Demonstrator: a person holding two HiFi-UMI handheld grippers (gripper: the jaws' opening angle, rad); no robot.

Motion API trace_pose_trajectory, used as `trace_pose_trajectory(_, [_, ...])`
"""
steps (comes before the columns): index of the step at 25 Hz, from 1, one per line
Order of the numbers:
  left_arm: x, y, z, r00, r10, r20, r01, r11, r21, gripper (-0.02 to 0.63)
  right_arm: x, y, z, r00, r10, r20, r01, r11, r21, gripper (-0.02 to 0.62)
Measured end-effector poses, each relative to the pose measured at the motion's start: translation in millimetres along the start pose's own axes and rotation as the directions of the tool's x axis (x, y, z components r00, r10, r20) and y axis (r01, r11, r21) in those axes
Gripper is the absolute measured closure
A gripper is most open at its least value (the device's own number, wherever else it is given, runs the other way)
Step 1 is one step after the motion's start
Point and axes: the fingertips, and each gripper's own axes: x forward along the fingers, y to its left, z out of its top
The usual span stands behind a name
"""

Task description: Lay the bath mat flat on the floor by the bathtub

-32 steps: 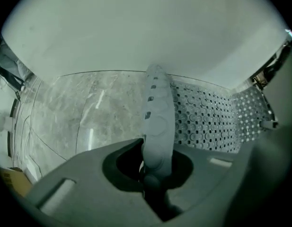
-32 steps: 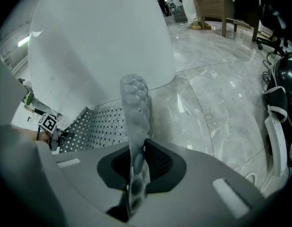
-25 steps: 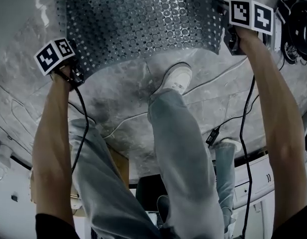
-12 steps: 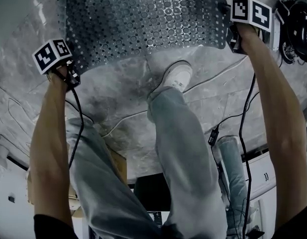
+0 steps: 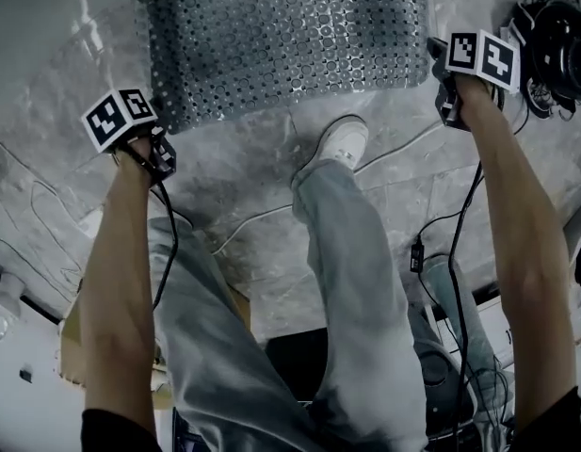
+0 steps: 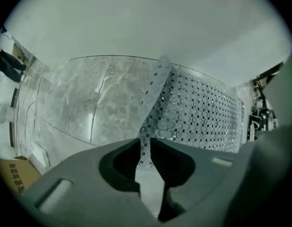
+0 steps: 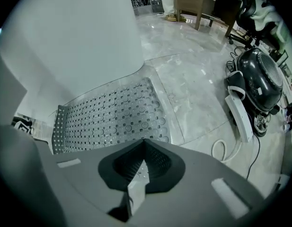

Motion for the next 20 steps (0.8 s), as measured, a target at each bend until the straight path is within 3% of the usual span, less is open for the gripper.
trace_pose_trajectory(3, [-10,-8,-10,1.000,-0.011,-0.029,0.010,1.000,-0.017,0.583,-11,6,-9,1.000,0.017,-0.002,-0.016,0.997,0.071,0.589])
trace_pose_trajectory(7, [-22,-17,-19,0.998,-0.026,-0.057,0.024,0.999,-0.038,0.601,-20,25,-16,0.999,0.044,-0.010,-0.043,0.993,0.107,0.588])
trace_pose_trajectory(13, [-54,-40,-36,0.995,-0.089,-0.048,0.079,0.981,-0.179,0.601,-42,54,-18,0.998,0.062,-0.015,-0.060,0.990,0.128,0.588])
trace_pose_trajectory(20, [-95,-83,-54,0.986,-0.145,-0.076,0.137,0.986,-0.098,0.601,-68,80,-30,0.995,0.095,-0.037,-0.088,0.984,0.157,0.589])
